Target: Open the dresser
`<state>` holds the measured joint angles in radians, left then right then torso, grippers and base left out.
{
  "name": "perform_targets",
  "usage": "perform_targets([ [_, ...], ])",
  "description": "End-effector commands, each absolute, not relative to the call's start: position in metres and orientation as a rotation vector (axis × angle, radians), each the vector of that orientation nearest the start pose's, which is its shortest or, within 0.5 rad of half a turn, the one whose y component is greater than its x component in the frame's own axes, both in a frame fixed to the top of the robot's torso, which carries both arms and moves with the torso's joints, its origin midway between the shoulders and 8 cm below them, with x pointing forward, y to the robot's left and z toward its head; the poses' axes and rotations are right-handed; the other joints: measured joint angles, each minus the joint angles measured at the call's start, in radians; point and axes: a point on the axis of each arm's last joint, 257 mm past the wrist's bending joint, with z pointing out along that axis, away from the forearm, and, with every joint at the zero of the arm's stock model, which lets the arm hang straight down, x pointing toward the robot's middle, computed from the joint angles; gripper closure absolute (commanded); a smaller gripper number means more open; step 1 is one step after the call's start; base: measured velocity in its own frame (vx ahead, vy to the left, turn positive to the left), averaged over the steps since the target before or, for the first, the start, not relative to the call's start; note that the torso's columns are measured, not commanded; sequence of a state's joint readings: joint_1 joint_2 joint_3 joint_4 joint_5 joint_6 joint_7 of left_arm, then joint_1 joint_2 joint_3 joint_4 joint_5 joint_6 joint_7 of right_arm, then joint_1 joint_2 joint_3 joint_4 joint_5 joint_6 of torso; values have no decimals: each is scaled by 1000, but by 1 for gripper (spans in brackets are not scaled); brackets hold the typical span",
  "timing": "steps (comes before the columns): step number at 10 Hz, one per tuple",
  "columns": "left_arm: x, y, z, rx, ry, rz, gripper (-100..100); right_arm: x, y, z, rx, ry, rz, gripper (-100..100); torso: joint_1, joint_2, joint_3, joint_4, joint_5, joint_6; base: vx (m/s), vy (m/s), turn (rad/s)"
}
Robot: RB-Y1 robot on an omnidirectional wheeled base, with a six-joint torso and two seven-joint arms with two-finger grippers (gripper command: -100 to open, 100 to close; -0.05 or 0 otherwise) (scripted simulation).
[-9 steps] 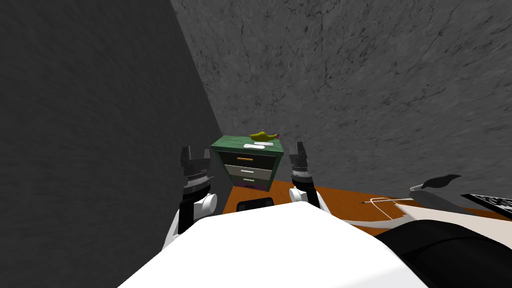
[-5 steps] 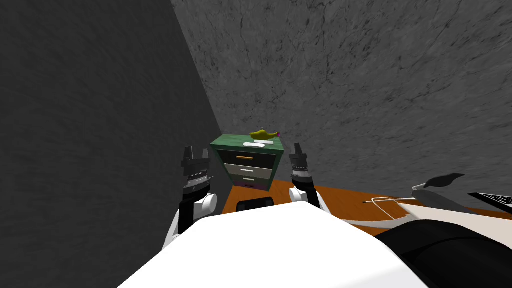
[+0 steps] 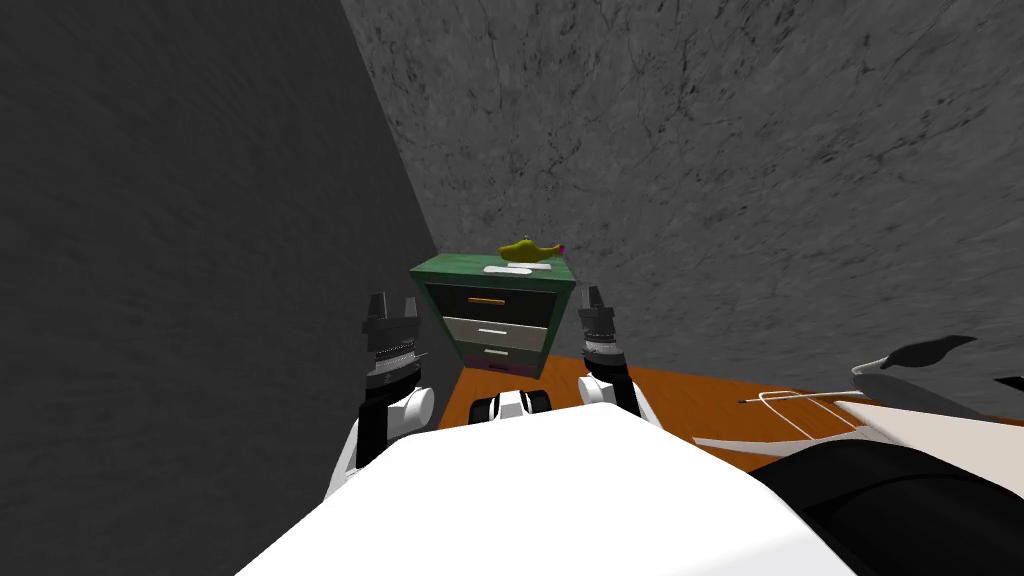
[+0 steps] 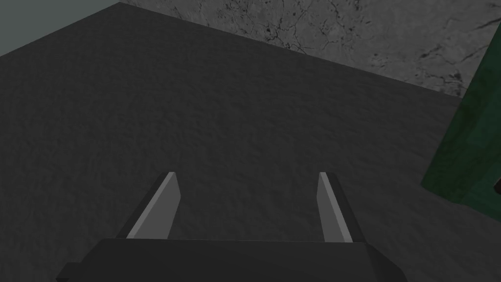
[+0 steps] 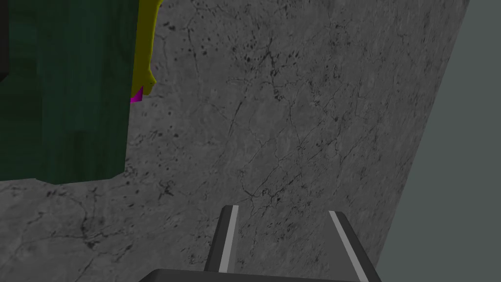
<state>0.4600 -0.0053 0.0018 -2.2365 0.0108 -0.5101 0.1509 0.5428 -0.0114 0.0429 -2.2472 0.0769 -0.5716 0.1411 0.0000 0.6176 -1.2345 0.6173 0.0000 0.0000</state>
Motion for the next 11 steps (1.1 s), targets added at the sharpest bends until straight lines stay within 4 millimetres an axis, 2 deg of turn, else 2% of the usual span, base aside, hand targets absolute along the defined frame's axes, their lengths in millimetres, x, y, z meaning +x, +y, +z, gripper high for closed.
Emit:
perform_targets([
  [1,356,275,15,-704,594,-1462,-100,338,-258,8,548,701,1157,0,0,74,-148,74,0,0,10,2,-13],
  [3,362,270,4,-686,650,-1458,-100,338,-258,8,548,701,1156,0,1,117,-236,116,0,0,10,6,-22],
  [10,388,263,-64,-708,801,-1429,-100,338,-258,8,548,701,1156,0,0,120,-242,121,0,0,25,10,-34],
  [11,389,263,-67,-714,805,-1427,-100,338,-258,8,548,701,1156,0,0,120,-242,121,0,0,18,7,-13],
])
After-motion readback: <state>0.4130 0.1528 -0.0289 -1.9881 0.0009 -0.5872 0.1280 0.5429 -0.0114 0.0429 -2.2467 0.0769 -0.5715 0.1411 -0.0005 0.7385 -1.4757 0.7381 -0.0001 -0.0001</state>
